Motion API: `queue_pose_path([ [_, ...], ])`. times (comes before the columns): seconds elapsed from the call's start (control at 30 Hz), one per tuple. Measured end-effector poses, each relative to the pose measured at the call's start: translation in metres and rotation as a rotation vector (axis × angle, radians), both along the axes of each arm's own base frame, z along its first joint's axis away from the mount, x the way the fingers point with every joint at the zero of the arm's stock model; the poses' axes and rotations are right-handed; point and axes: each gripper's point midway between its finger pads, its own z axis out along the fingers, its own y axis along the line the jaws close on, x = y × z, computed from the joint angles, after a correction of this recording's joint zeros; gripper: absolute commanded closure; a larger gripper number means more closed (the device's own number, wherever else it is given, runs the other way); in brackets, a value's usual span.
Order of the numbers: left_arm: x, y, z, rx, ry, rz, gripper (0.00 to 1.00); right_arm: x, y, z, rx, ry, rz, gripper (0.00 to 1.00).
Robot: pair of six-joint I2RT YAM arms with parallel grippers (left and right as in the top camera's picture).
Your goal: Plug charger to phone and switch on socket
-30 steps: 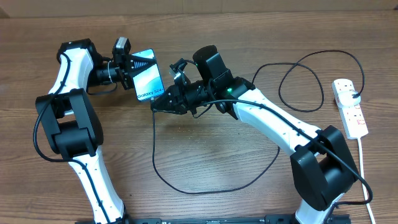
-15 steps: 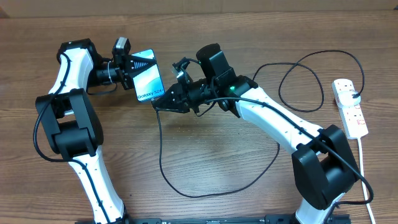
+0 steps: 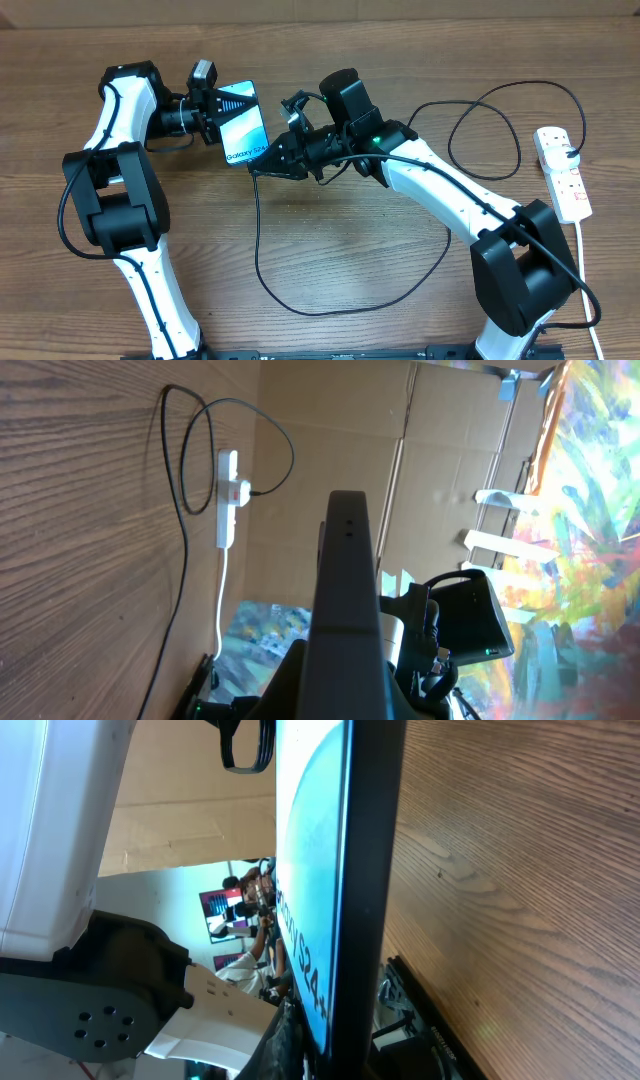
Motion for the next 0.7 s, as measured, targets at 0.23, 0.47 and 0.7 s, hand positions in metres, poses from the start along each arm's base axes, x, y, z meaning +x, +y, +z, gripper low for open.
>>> queue_pose_path([
  [0.23,-0.001,0.000,-0.001,0.008,-0.003,-0.005,0.96,0.001,0.000,-0.001,-0.003,-0.005,-0.003,0.33],
  [0.47,-0.011,-0.013,-0.012,0.073,-0.010,-0.076,0.96,0.030,-0.023,-0.001,0.003,-0.088,-0.062,0.07],
  [0.7,-0.010,-0.015,-0.015,0.084,-0.041,-0.083,0.96,0.002,-0.029,-0.010,-0.005,-0.024,0.043,0.09],
])
